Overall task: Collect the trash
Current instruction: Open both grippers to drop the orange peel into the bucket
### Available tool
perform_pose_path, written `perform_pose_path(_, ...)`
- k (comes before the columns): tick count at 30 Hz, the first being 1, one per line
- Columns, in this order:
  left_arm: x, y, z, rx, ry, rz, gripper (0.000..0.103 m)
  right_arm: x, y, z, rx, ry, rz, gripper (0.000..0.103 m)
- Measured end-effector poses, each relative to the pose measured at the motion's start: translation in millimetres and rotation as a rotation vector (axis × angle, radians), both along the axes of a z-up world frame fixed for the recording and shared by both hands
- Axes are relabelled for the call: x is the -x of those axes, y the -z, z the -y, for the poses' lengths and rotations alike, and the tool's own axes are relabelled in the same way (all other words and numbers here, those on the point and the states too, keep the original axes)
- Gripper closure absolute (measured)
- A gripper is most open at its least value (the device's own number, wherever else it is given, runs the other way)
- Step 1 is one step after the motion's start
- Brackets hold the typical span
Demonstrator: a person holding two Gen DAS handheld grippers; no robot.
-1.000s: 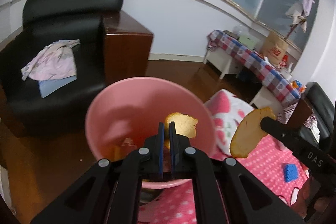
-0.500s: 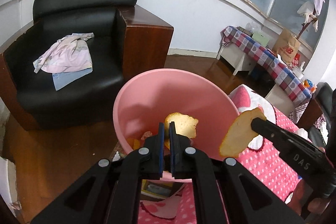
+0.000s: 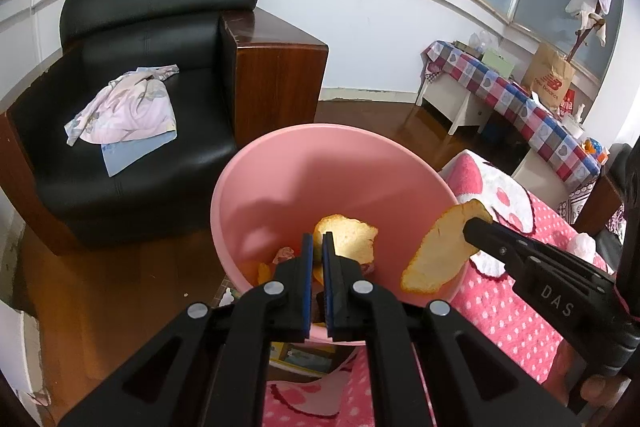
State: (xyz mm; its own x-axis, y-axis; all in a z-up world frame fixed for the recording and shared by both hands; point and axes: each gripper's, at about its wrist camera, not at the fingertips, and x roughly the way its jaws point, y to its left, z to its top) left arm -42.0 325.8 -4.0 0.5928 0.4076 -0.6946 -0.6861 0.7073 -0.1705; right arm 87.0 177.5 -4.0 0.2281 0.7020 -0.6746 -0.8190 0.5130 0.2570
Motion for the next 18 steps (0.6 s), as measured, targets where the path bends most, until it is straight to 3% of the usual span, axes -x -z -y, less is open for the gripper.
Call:
perform_pose_path(15, 3.4, 4.5, -1.6, 0.006, -0.011, 0.001, 0.098, -4.9, 1.4, -0.4, -0.020, -0.004, -0.064, 0.097)
perform_pose_path(18, 6.2, 3.2, -2.1, 0.007, -0.014, 0.008, 0.095, -4.3, 0.0, 0.9, -0.029, -0.013, -0.071, 0.097)
